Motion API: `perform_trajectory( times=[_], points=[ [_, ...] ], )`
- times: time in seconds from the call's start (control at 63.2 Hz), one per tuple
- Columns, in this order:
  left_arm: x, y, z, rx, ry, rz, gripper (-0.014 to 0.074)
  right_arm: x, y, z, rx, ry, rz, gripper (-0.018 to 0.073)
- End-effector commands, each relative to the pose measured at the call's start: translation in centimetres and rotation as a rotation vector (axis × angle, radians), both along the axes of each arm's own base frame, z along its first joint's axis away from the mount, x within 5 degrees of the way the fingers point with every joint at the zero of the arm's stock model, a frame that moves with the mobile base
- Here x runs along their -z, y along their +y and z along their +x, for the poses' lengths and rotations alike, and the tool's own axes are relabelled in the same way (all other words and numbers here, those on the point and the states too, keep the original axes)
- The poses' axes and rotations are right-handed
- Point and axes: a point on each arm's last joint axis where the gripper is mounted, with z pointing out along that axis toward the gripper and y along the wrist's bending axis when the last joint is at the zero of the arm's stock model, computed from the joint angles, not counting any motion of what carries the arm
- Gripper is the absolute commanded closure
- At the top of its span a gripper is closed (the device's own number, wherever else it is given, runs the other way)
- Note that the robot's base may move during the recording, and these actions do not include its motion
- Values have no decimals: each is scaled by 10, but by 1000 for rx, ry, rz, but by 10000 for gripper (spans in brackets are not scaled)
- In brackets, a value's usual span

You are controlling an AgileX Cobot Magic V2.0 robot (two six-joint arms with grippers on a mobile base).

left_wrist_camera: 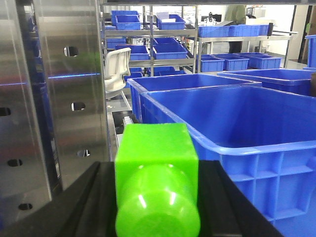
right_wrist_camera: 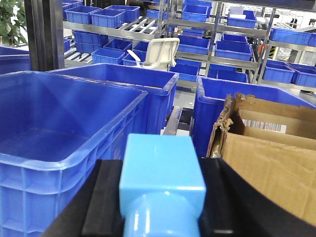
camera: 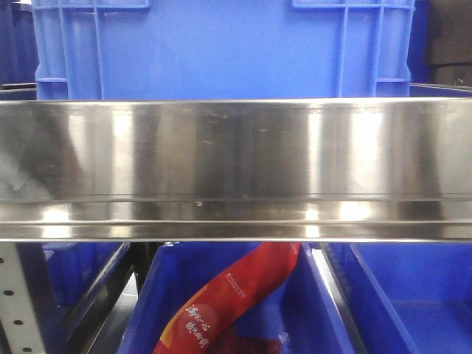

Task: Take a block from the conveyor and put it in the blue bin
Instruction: 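Lower both blocks into a blue bin and open both grippers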

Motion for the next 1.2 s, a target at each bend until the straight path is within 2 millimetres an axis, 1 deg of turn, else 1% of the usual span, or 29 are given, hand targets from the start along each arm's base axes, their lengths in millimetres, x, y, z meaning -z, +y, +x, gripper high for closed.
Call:
perform_trajectory(
  times=[0.0, 0.934, 1.045, 1.188],
  points=[
    [-2, 0, -1, 1, -23, -3, 708, -1, 0, 0, 4, -19, -3, 721],
    [-1, 0, -1, 3, -9, -13, 708, -1, 0, 0, 4, -19, -3, 721],
    [-9, -1, 1, 5, 1, -24, 708, 0, 0, -1, -5, -2, 18, 721],
    [-32, -4, 13, 7, 38, -16, 708, -5, 2, 2, -16, -10, 74, 721]
  ],
)
